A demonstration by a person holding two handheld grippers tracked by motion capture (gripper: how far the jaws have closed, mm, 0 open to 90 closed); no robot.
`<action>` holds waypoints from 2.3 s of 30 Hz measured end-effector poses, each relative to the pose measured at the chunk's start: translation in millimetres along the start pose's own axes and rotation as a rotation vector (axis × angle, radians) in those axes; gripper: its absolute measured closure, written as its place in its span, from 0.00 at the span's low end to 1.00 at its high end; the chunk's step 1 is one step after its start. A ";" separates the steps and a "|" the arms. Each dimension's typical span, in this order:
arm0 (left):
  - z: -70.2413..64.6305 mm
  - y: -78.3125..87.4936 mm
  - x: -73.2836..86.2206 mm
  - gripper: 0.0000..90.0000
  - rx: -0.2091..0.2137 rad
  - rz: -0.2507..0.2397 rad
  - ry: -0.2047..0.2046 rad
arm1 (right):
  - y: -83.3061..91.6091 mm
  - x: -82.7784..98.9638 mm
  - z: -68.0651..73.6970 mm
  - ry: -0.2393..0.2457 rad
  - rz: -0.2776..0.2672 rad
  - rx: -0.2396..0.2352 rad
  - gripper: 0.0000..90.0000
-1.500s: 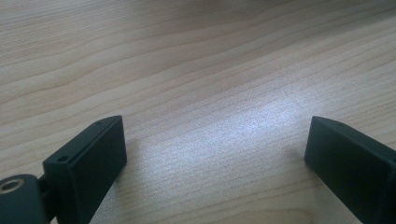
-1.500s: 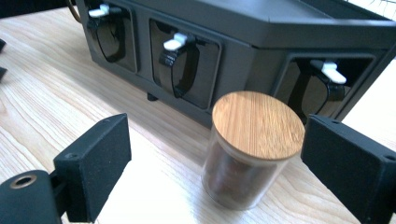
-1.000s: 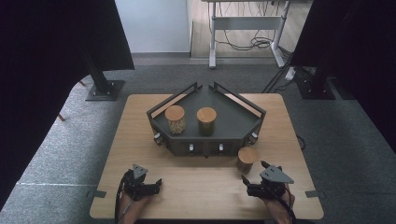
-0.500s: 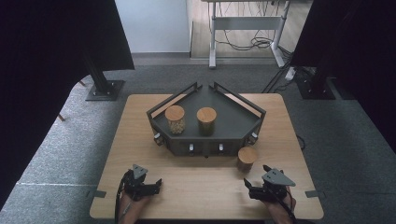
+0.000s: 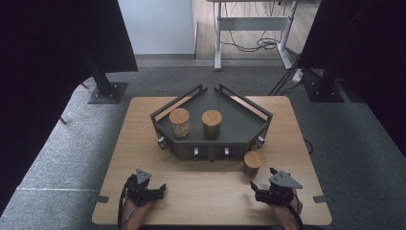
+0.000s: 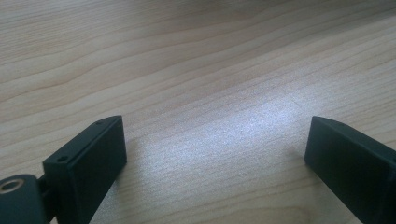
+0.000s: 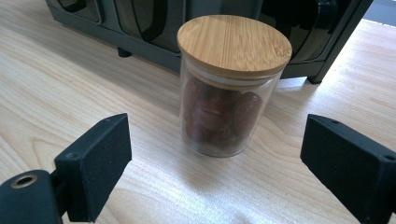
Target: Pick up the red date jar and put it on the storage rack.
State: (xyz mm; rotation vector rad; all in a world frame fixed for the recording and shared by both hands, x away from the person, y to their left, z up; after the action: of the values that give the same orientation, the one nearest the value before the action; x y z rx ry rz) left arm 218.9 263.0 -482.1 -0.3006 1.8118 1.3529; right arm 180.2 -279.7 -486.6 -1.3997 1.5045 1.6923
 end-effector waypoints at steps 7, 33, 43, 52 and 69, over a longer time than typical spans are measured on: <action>0.0 0.0 -0.1 0.06 0.000 0.000 0.000 | -5.0 -1.0 -0.7 -0.007 0.000 0.007 0.09; 0.1 0.0 -0.1 0.06 0.001 0.001 -0.001 | -28.0 -14.7 0.8 0.010 -0.018 0.020 0.09; 0.0 0.0 -0.1 0.06 0.000 0.001 -0.001 | -36.1 -19.0 1.7 0.020 -0.022 0.022 0.10; 0.1 0.0 -0.1 0.06 0.001 0.001 -0.001 | -43.0 -21.7 2.6 0.031 -0.025 0.027 0.10; 0.0 0.0 -0.1 0.06 0.000 0.001 -0.001 | -57.9 -25.5 -1.8 0.013 -0.019 0.001 0.14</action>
State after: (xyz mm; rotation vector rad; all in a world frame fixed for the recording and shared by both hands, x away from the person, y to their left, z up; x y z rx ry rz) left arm 219.0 263.0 -482.1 -0.2994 1.8118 1.3528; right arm 239.6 -258.1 -488.8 -1.4226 1.4937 1.6739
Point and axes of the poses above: each handheld gripper's, and its own axes: y roughly backward along the jaws, x roughly out of its underside, z roughly to its left, the point moved 3 cm from there along -y, roughly forward along the jaws, and after that the axes turned 8 degrees about x, right-handed, at the moved point
